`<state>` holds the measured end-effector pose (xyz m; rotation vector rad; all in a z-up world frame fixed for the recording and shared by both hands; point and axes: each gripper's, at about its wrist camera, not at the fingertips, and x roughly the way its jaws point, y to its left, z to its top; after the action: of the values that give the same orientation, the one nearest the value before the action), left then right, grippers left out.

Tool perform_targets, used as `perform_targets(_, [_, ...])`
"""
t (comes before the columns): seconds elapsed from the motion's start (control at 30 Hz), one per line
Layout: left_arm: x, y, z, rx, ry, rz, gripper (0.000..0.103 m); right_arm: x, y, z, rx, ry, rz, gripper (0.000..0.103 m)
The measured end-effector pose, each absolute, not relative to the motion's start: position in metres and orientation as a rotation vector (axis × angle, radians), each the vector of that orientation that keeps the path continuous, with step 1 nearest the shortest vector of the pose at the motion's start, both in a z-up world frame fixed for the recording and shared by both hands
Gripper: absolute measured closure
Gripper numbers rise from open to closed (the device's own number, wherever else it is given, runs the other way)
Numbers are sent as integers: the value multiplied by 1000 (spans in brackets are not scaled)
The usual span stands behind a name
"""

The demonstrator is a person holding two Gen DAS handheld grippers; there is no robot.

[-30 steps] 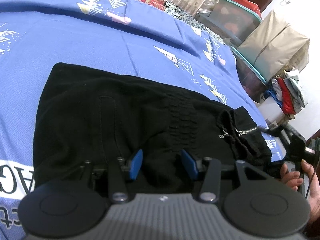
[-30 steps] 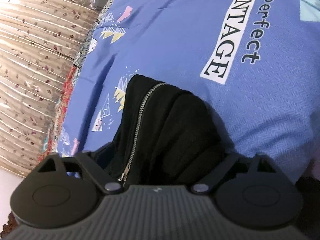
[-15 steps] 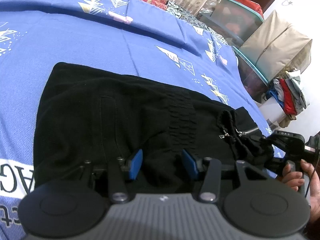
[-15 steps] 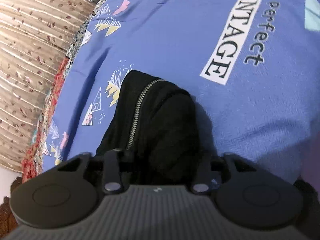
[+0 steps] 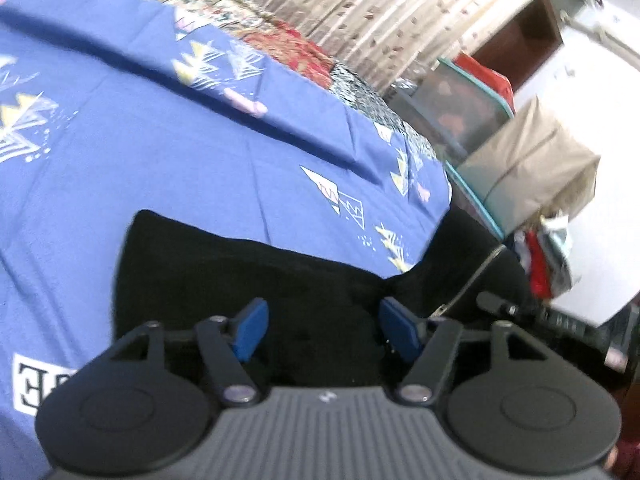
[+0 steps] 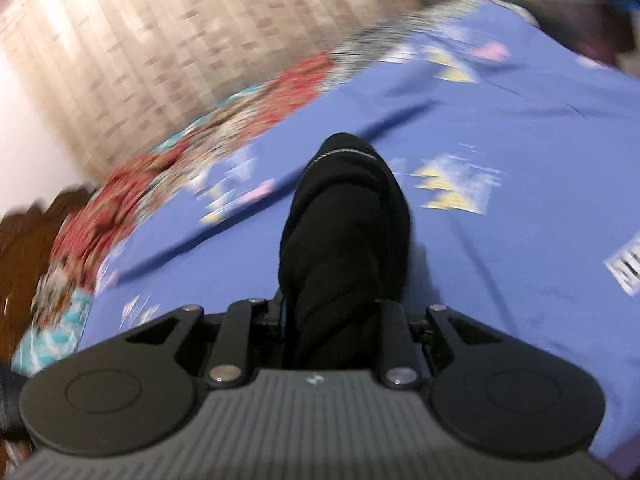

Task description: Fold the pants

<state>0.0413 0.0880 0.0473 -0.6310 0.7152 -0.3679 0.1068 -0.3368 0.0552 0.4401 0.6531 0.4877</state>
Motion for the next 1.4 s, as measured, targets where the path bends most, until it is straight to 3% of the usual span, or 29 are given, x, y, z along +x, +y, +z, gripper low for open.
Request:
perform_targets(0.07, [44, 105, 45, -691, 726, -363, 11, 102, -315, 61, 387, 648, 551, 77])
perform_targets(0.1, [44, 116, 43, -725, 728, -361, 9, 101, -302, 63, 362, 648, 585, 77])
perform_targets(0.37, [41, 158, 24, -897, 741, -352, 3, 72, -174, 52, 41, 684, 897, 76])
perform_targets(0.43, [39, 161, 20, -905, 747, -341, 2, 60, -146, 41, -126, 689, 921, 71])
perform_targets(0.53, [44, 159, 12, -885, 793, -292, 3, 38, -116, 24, -382, 640, 995, 52])
perform_targets(0.57, [47, 157, 10, -858, 816, -268, 7, 31, -114, 22, -438, 606, 1012, 44])
perform_targets(0.6, [47, 155, 9, -832, 830, -253, 19, 24, -113, 22, -481, 571, 1032, 36])
perform_targets(0.63, [50, 151, 7, -801, 845, -240, 30, 20, -116, 23, -499, 548, 1050, 34])
perform_targets(0.67, [52, 147, 5, -770, 857, -222, 52, 19, -122, 24, -499, 532, 1057, 34])
perform_targets(0.7, [51, 144, 3, -745, 861, -213, 64, 21, -129, 27, -486, 529, 1047, 34])
perform_targets(0.77, [53, 139, 6, -713, 839, -218, 75, 33, -145, 32, -428, 551, 1021, 34])
perform_targets(0.83, [56, 131, 15, -680, 804, -240, 79, 46, -165, 33, -372, 590, 977, 35])
perform_targets(1.0, [50, 100, 37, -547, 678, -374, 74, 70, -226, 29, -174, 706, 857, 34])
perform_targets(1.13, [51, 95, 7, -470, 814, -247, 57, 71, -252, 22, -79, 797, 874, 34])
perform_targets(1.23, [37, 111, 1, -530, 828, -213, 57, 62, -263, 30, -86, 787, 919, 34])
perform_targets(1.3, [25, 119, 10, -536, 814, -188, 42, 60, -269, 40, -25, 780, 959, 34])
perform_targets(1.4, [14, 125, 19, -573, 812, -186, 32, 73, -274, 48, 113, 771, 986, 34])
